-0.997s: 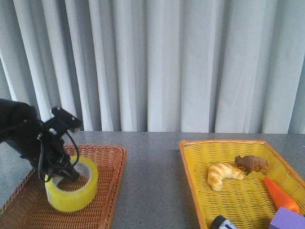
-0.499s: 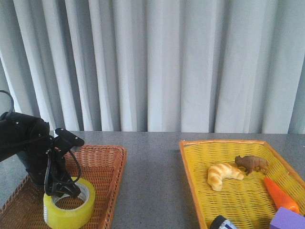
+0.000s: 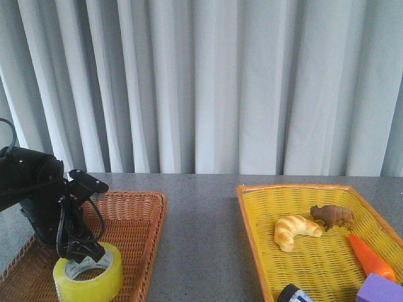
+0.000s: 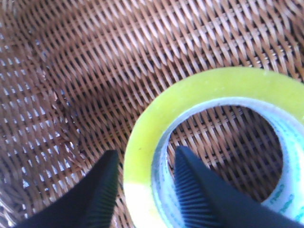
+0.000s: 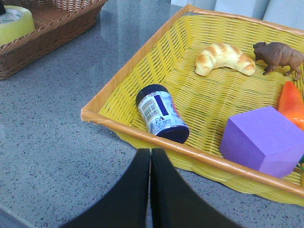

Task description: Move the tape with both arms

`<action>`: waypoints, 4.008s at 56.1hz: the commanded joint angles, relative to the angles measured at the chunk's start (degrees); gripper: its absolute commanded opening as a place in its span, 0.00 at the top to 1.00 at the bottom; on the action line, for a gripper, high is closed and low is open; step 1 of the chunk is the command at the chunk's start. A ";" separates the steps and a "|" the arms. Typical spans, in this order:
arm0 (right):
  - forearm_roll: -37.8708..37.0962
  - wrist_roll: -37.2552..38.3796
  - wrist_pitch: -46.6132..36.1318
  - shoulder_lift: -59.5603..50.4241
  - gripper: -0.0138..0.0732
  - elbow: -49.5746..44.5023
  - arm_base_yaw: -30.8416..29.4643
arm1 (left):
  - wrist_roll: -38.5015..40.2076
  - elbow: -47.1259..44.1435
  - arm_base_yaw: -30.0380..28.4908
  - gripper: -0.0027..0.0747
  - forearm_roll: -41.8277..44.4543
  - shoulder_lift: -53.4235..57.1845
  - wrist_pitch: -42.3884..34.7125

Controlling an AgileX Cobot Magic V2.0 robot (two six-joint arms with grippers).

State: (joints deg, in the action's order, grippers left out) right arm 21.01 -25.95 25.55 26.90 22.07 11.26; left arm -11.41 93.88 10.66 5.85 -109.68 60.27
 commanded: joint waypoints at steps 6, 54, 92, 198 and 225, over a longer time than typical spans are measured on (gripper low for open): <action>0.60 -0.08 -3.99 0.14 0.85 1.43 -0.31 | 1.29 1.70 0.01 0.48 -0.19 5.65 -1.09; 0.60 -0.08 -4.12 0.14 0.85 1.43 -0.31 | 1.25 1.51 0.01 0.48 -8.33 36.97 11.14; 0.60 -0.08 -5.27 0.14 0.85 1.43 -0.31 | 6.37 -36.72 0.01 0.83 -10.70 62.60 -9.47; 0.47 -0.08 -4.91 0.14 0.85 1.43 -0.31 | 4.16 -94.87 -5.02 0.97 -12.55 108.12 -66.37; 0.47 -0.13 -4.83 0.14 0.85 1.43 -0.31 | 4.16 -94.81 -8.39 0.97 -12.14 110.62 -62.15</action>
State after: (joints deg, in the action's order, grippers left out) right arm 21.01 -25.95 24.31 26.90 22.07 11.26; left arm -7.31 -1.41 2.46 -5.97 0.65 1.96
